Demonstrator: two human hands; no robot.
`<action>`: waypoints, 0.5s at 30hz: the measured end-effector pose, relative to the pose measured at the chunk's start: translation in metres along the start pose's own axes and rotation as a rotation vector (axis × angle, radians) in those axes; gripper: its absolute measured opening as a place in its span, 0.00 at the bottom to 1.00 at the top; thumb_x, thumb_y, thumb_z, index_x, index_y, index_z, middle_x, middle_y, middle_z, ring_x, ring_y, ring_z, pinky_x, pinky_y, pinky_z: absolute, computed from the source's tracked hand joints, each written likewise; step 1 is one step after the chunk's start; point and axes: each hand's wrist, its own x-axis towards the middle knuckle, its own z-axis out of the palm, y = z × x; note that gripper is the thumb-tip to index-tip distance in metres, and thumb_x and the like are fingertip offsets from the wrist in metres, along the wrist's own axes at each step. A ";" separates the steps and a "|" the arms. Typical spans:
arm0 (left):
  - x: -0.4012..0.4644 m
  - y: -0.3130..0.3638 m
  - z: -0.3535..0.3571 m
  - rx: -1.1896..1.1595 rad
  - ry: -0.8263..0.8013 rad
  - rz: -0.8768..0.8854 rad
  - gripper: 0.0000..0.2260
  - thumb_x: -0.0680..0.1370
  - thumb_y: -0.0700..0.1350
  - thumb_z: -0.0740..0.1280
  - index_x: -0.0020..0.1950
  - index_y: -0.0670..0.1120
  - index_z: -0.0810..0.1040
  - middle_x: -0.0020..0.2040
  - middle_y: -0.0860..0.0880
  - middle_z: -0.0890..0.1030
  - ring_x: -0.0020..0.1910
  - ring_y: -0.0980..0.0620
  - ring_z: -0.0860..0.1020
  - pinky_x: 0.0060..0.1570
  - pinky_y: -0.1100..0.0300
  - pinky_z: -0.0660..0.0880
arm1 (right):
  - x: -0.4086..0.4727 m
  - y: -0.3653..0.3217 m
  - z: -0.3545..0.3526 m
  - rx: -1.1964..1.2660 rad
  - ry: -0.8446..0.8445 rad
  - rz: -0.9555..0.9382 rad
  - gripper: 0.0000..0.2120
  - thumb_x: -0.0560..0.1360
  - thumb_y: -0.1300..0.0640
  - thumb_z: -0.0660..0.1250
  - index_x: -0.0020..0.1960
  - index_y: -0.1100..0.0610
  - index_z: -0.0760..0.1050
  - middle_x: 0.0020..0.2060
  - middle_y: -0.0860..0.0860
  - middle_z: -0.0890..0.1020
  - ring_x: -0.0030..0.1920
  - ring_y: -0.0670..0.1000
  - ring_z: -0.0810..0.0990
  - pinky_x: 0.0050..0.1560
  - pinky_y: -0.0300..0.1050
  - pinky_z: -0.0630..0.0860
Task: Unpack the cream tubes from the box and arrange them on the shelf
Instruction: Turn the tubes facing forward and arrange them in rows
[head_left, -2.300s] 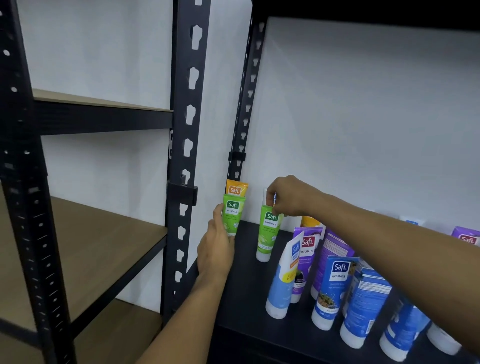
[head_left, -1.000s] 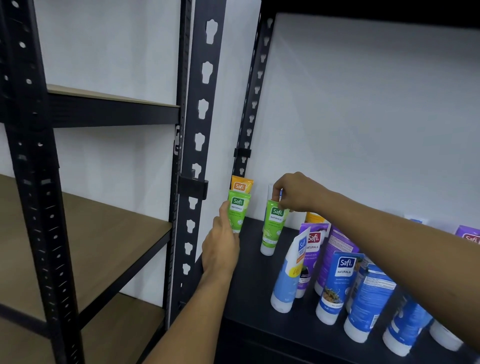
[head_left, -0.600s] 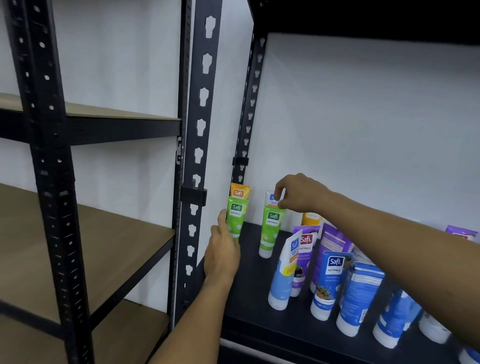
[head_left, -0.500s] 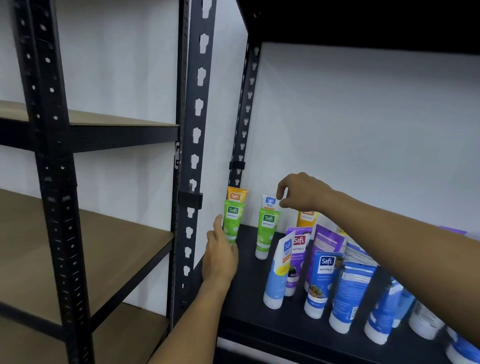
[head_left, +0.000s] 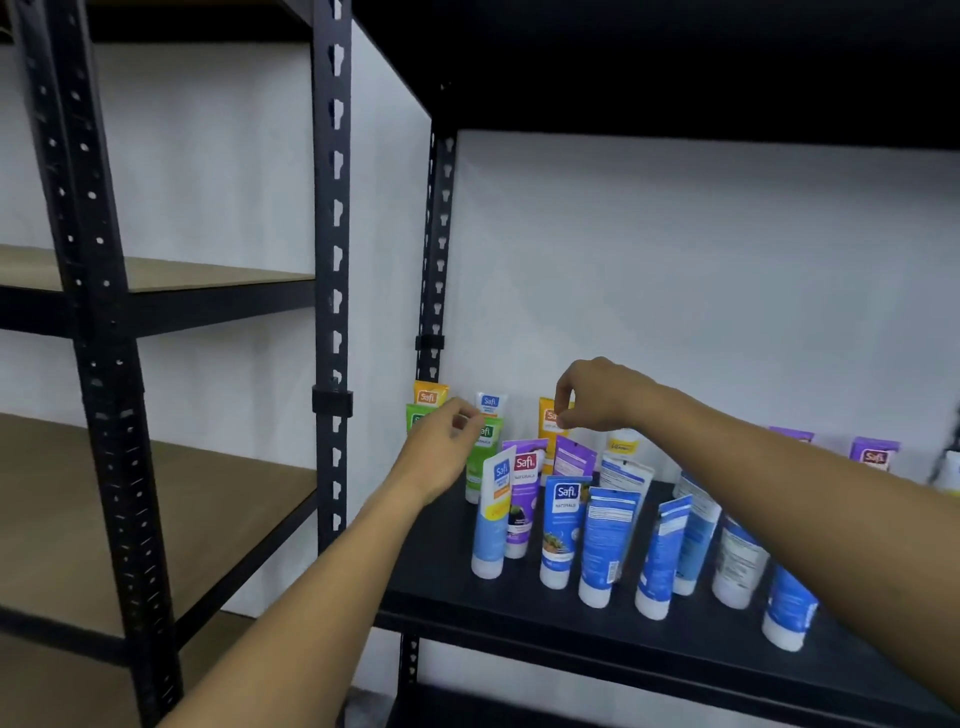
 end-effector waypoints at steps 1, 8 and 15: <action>0.001 0.007 -0.001 0.006 -0.030 0.029 0.08 0.82 0.48 0.62 0.56 0.47 0.78 0.53 0.51 0.81 0.50 0.55 0.78 0.43 0.67 0.72 | -0.003 0.002 0.001 -0.003 -0.008 0.008 0.09 0.74 0.51 0.72 0.52 0.54 0.81 0.54 0.52 0.82 0.51 0.52 0.80 0.48 0.47 0.77; 0.021 0.042 -0.013 0.143 -0.200 0.115 0.05 0.80 0.49 0.67 0.51 0.51 0.82 0.50 0.51 0.82 0.50 0.54 0.78 0.49 0.59 0.76 | -0.014 0.009 0.006 -0.015 -0.036 0.015 0.13 0.72 0.50 0.75 0.53 0.55 0.80 0.54 0.52 0.82 0.52 0.53 0.81 0.53 0.51 0.80; 0.035 0.052 -0.010 0.304 -0.331 0.050 0.05 0.77 0.48 0.72 0.51 0.51 0.83 0.48 0.52 0.82 0.49 0.54 0.80 0.50 0.57 0.78 | -0.012 0.013 0.019 -0.056 -0.038 0.022 0.14 0.73 0.49 0.73 0.51 0.56 0.75 0.52 0.53 0.83 0.49 0.52 0.82 0.52 0.49 0.80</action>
